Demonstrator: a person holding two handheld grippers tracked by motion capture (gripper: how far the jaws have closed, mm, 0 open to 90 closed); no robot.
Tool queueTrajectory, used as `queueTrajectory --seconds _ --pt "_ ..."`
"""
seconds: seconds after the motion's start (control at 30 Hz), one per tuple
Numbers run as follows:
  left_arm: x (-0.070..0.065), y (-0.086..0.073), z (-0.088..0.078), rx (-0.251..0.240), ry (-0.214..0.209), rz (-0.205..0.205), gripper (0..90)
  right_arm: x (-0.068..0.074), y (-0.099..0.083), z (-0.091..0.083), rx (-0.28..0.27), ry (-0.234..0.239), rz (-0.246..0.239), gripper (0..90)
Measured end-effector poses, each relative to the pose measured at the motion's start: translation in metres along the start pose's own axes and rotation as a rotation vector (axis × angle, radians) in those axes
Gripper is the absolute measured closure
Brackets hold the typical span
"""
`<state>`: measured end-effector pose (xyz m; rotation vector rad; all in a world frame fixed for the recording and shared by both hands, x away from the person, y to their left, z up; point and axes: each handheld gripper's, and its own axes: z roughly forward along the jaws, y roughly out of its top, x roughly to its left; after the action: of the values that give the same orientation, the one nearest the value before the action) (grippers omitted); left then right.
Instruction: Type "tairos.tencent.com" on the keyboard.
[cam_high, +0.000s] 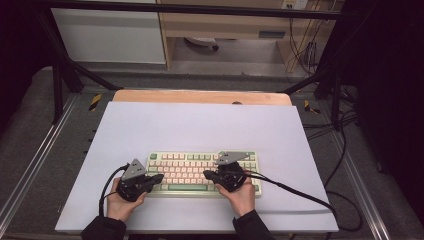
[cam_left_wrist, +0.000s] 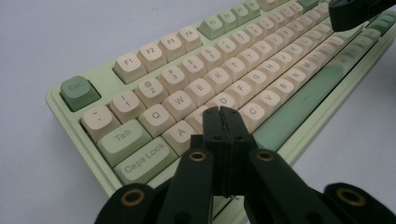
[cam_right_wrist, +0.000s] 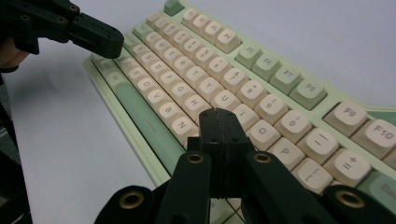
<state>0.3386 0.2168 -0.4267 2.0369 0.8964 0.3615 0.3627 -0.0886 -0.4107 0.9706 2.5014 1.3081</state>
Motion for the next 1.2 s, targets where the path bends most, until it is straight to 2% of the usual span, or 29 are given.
queueTrajectory --seconds 0.37,0.77,1.2 --pt "0.000 0.000 0.000 0.001 0.000 0.001 90.0 0.009 0.001 0.015 0.022 0.025 -0.009 90.0" --pt "0.000 0.000 -0.001 -0.002 0.000 0.002 90.0 0.008 -0.003 0.027 0.047 0.019 -0.011 90.0" --pt "0.000 0.000 -0.001 -0.002 0.000 0.002 90.0 0.008 -0.006 0.030 0.060 0.011 -0.014 90.0"
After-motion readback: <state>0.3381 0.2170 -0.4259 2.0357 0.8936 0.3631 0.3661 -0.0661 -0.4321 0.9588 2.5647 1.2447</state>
